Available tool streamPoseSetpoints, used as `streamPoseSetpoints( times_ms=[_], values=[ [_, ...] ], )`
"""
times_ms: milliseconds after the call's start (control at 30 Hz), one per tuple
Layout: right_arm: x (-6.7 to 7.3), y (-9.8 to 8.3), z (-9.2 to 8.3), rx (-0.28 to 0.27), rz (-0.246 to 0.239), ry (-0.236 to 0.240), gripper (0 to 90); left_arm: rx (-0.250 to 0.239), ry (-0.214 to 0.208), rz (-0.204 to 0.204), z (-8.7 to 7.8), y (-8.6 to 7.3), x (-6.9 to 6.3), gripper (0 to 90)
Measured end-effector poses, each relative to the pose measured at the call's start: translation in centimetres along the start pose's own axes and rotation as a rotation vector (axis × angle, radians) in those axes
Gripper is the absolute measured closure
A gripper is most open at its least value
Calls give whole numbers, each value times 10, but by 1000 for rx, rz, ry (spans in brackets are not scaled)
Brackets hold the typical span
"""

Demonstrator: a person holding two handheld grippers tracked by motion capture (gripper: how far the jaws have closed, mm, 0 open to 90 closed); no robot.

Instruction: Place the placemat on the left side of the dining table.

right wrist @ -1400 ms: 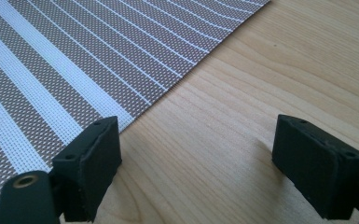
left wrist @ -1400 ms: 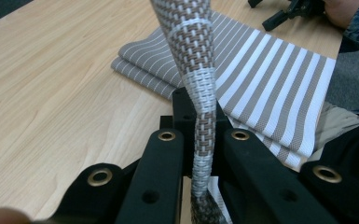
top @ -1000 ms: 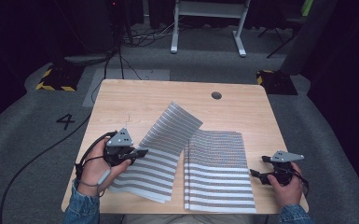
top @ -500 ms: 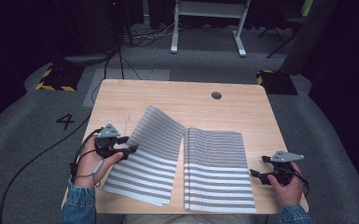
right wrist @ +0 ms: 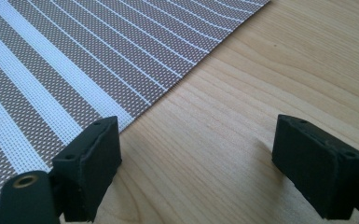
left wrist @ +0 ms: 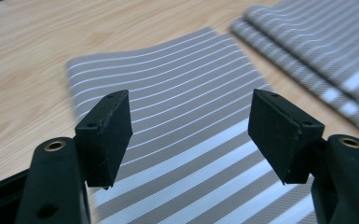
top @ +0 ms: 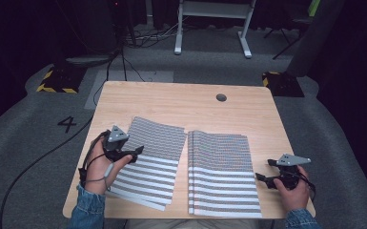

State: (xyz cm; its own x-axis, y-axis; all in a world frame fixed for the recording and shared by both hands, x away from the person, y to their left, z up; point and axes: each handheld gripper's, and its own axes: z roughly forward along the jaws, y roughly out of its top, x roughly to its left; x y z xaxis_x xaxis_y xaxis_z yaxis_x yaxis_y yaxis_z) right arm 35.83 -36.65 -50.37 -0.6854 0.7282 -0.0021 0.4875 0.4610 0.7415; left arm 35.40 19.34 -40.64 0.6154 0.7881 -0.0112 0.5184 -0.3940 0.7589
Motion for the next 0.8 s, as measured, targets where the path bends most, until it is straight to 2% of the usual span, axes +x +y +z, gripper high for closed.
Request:
streamPoseSetpoints(
  times_ms=[167, 267, 333, 433, 467, 533, 600, 667, 800],
  values=[
    [0, 0, 0, 0, 0, 0, 156, 18, -136, 68, 18, 6, -29, 303],
    [0, 0, 0, 0, 0, 0, 156, 54, -192, 90, 34, 5, -41, 302],
    [0, 0, 0, 0, 0, 0, 156, 86, -219, 98, 45, 2, -47, 304],
    [0, 0, 0, 0, 0, 0, 156, 140, -232, 137, 64, -3, -59, 304],
    [0, 0, 0, 0, 0, 0, 156, 172, -255, 135, 71, -6, -65, 303],
    [0, 0, 0, 0, 0, 0, 156, 177, -262, 157, 82, -9, -70, 299],
    [0, 0, 0, 0, 0, 0, 156, 188, -252, 167, 89, -11, -75, 298],
    [0, 0, 0, 0, 0, 0, 156, 182, -231, 158, 95, -13, -79, 297],
    [0, 0, 0, 0, 0, 0, 156, 213, -210, 170, 107, -20, -83, 308]
  ],
)
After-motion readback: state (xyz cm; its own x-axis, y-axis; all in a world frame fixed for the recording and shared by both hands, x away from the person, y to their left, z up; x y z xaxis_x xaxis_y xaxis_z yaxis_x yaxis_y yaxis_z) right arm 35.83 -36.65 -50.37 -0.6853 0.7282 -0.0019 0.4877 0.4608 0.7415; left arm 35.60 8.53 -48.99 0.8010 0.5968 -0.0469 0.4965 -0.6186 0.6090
